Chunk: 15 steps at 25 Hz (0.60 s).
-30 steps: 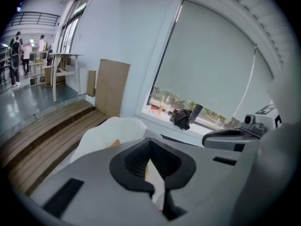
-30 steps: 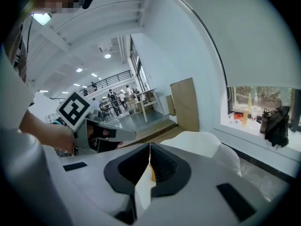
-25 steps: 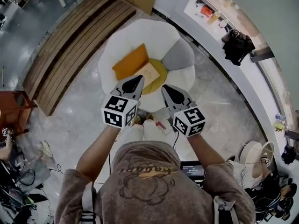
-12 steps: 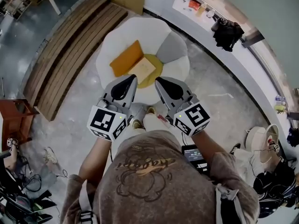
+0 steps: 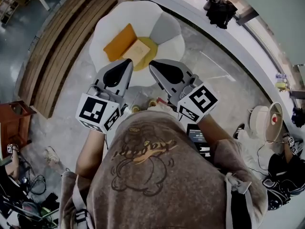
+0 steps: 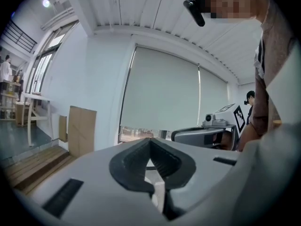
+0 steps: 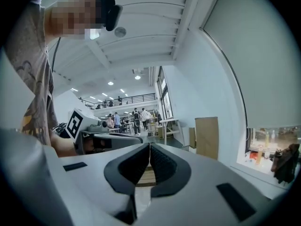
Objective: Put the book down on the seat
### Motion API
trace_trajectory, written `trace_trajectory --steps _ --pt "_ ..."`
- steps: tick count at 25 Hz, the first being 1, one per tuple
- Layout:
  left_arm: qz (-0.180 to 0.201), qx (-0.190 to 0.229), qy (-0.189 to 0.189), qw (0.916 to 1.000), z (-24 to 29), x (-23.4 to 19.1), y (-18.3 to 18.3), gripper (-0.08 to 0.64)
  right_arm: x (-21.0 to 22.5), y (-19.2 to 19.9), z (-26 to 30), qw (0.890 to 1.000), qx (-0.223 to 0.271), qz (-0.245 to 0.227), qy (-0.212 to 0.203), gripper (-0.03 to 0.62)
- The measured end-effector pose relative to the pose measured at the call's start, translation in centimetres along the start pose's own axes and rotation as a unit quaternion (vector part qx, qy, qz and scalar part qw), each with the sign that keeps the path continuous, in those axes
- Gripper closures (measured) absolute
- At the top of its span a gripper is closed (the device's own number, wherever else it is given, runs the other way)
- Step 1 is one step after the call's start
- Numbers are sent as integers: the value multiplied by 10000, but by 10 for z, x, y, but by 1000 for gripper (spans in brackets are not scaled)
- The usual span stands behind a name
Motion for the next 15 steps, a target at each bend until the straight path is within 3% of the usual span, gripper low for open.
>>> trace_trajectory --steps 15 --pt "96 138 -71 9998 20 22 -2 555 5 -24 -15 9971 281 -138 -687 572"
Point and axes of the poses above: the fingertips, and each gripper's own axes: z forward along the fingers, x to its right, y out of its underside, the point moved 4 cm from there along -z, backward along the fingers, and after that the axes turned 10 degrees about x, right-handed, at the moved point
